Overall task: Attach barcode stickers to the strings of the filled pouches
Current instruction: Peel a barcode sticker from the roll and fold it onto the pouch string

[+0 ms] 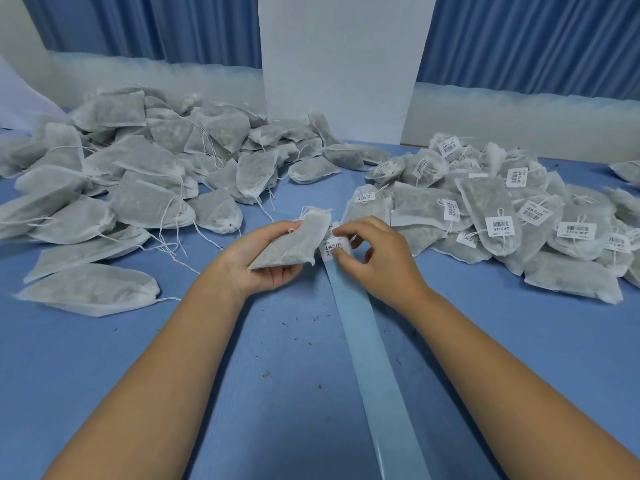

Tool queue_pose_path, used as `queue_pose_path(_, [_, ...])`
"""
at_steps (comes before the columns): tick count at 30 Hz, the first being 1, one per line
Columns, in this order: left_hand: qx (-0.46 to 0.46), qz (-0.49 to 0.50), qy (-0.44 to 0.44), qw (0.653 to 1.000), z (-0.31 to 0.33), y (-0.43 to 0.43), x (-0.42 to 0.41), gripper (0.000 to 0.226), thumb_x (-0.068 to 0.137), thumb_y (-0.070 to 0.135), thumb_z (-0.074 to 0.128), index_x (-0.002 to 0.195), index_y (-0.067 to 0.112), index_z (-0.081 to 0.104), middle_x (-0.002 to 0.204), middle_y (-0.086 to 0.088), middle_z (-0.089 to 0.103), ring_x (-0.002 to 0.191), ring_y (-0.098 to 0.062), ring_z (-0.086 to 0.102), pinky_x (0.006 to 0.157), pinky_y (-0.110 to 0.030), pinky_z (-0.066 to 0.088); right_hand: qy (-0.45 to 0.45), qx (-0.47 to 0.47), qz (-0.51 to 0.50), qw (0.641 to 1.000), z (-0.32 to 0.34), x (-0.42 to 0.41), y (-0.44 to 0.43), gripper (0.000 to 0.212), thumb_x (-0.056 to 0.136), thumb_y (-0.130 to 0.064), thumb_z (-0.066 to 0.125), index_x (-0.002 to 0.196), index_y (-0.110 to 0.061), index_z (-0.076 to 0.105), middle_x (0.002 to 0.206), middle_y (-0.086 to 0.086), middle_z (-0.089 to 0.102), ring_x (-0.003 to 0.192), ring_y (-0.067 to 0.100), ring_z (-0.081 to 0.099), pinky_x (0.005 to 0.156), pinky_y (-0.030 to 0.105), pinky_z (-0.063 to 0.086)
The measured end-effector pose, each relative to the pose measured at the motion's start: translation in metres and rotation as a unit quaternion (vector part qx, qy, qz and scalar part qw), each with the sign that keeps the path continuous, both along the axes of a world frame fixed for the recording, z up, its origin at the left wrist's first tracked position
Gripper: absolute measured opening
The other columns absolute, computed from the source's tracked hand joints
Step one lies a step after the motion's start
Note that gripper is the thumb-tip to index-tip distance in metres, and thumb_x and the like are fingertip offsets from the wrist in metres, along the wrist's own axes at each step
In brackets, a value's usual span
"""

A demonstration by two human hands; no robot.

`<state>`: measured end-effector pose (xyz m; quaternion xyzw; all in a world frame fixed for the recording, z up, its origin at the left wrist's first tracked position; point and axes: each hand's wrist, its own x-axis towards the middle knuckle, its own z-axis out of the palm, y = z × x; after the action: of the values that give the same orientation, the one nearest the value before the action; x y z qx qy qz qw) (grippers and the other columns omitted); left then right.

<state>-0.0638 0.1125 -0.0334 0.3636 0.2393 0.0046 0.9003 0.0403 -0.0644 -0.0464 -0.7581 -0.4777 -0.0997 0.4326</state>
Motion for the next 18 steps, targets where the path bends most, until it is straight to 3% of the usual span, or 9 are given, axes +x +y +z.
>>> queue_pose_path(2, [-0.006, -0.002, 0.0, 1.0, 0.0013, -0.0006, -0.0006, 0.05, 0.078, 0.015, 0.071, 0.126, 0.012, 0.062, 0.11, -0.002, 0.066, 0.075, -0.011, 0.068, 0.051, -0.024, 0.055, -0.008, 0.006, -0.006, 1.0, -0.0006, -0.0012, 0.0008, 0.02, 0.085, -0.011, 0.072, 0.104, -0.014, 0.072, 0.095, -0.006, 0.063, 0.082, 0.003, 0.055, 0.071, 0.004, 0.035])
queue_pose_path(5, [-0.002, -0.001, 0.004, 1.0, 0.0018, -0.0012, -0.001, 0.055, 0.075, 0.015, 0.073, 0.129, 0.012, 0.062, 0.125, -0.002, 0.062, 0.091, -0.012, 0.064, 0.051, -0.024, 0.055, -0.013, 0.015, -0.016, 1.0, -0.0017, -0.0006, 0.0008, 0.015, 0.085, -0.01, 0.071, 0.1, -0.013, 0.073, 0.092, -0.005, 0.065, 0.08, 0.005, 0.056, 0.072, 0.005, 0.035])
queue_pose_path(12, [0.008, -0.011, 0.004, 1.0, 0.0039, -0.0042, -0.0018, 0.06, 0.074, 0.016, 0.074, 0.132, 0.011, 0.06, 0.133, -0.005, 0.06, 0.09, -0.014, 0.066, 0.055, -0.025, 0.057, -0.029, 0.026, -0.032, 0.999, -0.0028, 0.0017, -0.0003, 0.01, 0.083, -0.013, 0.076, 0.092, -0.016, 0.076, 0.092, -0.008, 0.054, 0.082, 0.01, 0.055, 0.064, 0.021, 0.042])
queue_pose_path(15, [0.032, -0.016, 0.005, 0.999, 0.005, -0.005, -0.0026, 0.048, 0.072, 0.018, 0.075, 0.119, 0.011, 0.066, 0.121, -0.006, 0.067, 0.106, -0.018, 0.066, 0.058, -0.027, 0.059, -0.037, 0.025, -0.036, 0.998, -0.0033, 0.0016, -0.0006, 0.01, 0.083, -0.012, 0.075, 0.091, -0.015, 0.077, 0.092, -0.007, 0.057, 0.081, 0.009, 0.054, 0.065, 0.022, 0.042])
queue_pose_path(18, [0.044, -0.019, 0.005, 0.999, 0.0064, -0.0047, -0.0041, 0.037, 0.071, 0.019, 0.075, 0.106, 0.011, 0.07, 0.101, -0.005, 0.073, 0.088, -0.018, 0.072, 0.056, -0.028, 0.058, -0.034, 0.028, -0.038, 0.998, -0.0034, 0.0012, -0.001, 0.009, 0.083, -0.012, 0.075, 0.092, -0.014, 0.076, 0.093, -0.004, 0.063, 0.082, 0.01, 0.056, 0.068, 0.022, 0.043])
